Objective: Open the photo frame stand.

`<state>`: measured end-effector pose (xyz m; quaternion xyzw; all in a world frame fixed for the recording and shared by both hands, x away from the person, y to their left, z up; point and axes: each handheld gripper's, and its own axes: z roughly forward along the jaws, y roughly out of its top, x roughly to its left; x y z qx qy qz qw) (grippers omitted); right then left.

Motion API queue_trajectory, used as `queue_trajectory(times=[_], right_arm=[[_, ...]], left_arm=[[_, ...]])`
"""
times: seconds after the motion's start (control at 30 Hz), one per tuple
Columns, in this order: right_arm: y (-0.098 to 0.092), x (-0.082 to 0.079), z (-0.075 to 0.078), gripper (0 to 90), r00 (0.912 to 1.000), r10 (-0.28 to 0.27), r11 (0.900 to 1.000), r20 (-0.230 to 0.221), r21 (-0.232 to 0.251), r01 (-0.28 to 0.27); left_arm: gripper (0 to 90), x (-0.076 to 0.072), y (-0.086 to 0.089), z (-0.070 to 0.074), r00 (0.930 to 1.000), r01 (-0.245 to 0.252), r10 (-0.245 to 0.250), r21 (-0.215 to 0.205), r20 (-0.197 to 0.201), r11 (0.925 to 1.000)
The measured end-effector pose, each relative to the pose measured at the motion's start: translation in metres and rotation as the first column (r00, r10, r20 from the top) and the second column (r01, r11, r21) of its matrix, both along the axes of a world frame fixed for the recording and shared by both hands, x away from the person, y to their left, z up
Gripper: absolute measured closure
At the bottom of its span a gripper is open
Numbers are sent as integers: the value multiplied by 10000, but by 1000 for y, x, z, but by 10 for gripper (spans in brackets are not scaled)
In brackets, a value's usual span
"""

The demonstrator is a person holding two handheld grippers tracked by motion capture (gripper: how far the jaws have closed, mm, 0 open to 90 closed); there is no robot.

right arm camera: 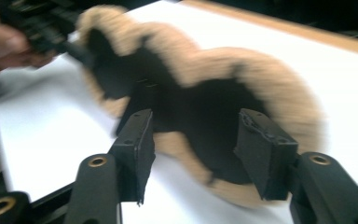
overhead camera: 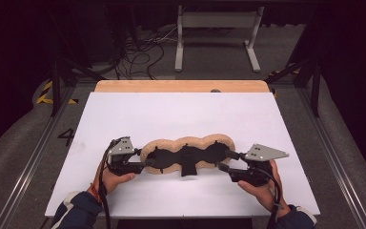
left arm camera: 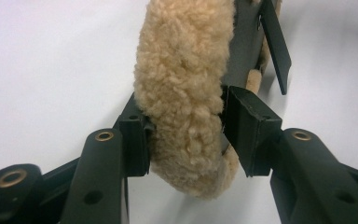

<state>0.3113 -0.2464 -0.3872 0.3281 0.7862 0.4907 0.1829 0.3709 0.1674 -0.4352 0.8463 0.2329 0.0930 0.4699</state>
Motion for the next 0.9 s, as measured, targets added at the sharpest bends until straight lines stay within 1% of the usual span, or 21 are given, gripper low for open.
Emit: queue_trajectory(times=[0.07,0.17,0.2,0.27,0.3,0.33,0.37,0.4,0.43,0.5,0.53,0.57,0.6,0.63,0.67,0.7,0.73,0.77,0.8,0.83,0.9], right_arm=[[-9,1,-1,428,9990,-440,9990,101,-33,440],[-17,9,-9,359,9944,-1056,9943,-58,-127,1055],[-18,12,-11,344,9935,-1133,9935,-126,-155,1131],[-19,20,-20,301,9924,-1141,9934,-467,-189,1134],[-19,20,-20,301,9924,-1141,9934,-467,-189,1134],[-18,23,-24,288,9914,-1176,9926,-575,-354,1157],[-18,27,-29,274,9912,-1100,9931,-740,-482,1066],[-17,32,-34,270,9903,-1043,9936,-916,-534,997],[-17,33,-36,271,9904,-1021,9935,-927,-604,967],[-16,33,-36,285,9899,-1225,9903,-710,-751,1171],[-16,33,-36,285,9899,-1225,9903,-710,-751,1171],[-17,30,-33,322,9909,-1242,9898,-516,-765,1201],[-21,23,-27,386,9915,-1280,9901,-242,-613,1264],[-21,23,-27,386,9915,-1280,9901,-242,-613,1264],[-22,20,-26,425,9919,-1240,9910,-266,-550,1224],[-23,16,-25,455,9935,-1079,9932,-349,-475,1062],[-22,11,-26,496,9952,-827,9955,-529,-499,800],[-22,9,-27,499,9954,-668,9963,-687,-585,628],[-20,4,-30,505,9952,-488,9969,-846,-662,433],[-20,0,-33,529,9947,-193,9983,-1012,-573,135],[-15,-6,-37,535,9894,336,9990,-1411,-240,-373]], left_arm=[[542,-2,-1,0,10000,-21,20,36,68,10000],[542,-4,-1,1,9998,-12,8,181,223,9998],[542,-5,-1,1,9998,-23,19,182,215,9998],[543,-7,-2,1,9996,-19,12,255,300,9997],[543,-7,-2,1,9996,-19,12,255,300,9997],[543,-7,-2,1,9993,-16,4,338,363,9994],[543,-8,-2,1,9991,-10,-5,368,418,9993],[543,-9,-3,2,9989,-8,-10,396,463,9992],[543,-10,-3,2,9984,-14,-12,454,565,9990],[543,-11,-4,2,9981,-23,-8,509,610,9987],[543,-11,-4,2,9981,-23,-8,509,610,9987],[543,-11,-4,2,9980,-23,-11,552,629,9985],[543,-12,-4,2,9978,-44,6,562,665,9984],[542,-12,-4,2,9978,-44,6,562,665,9984],[542,-12,-5,2,9976,-63,23,582,687,9983],[542,-12,-5,2,9976,-67,26,591,694,9982],[542,-13,-5,2,9976,-86,45,592,695,9982],[542,-13,-5,2,9978,-99,62,568,655,9983],[542,-14,-5,2,9973,-95,49,637,729,9979],[541,-14,-6,2,9971,-94,40,692,765,9976],[539,-14,-6,2,9967,-73,13,733,806,9973]])
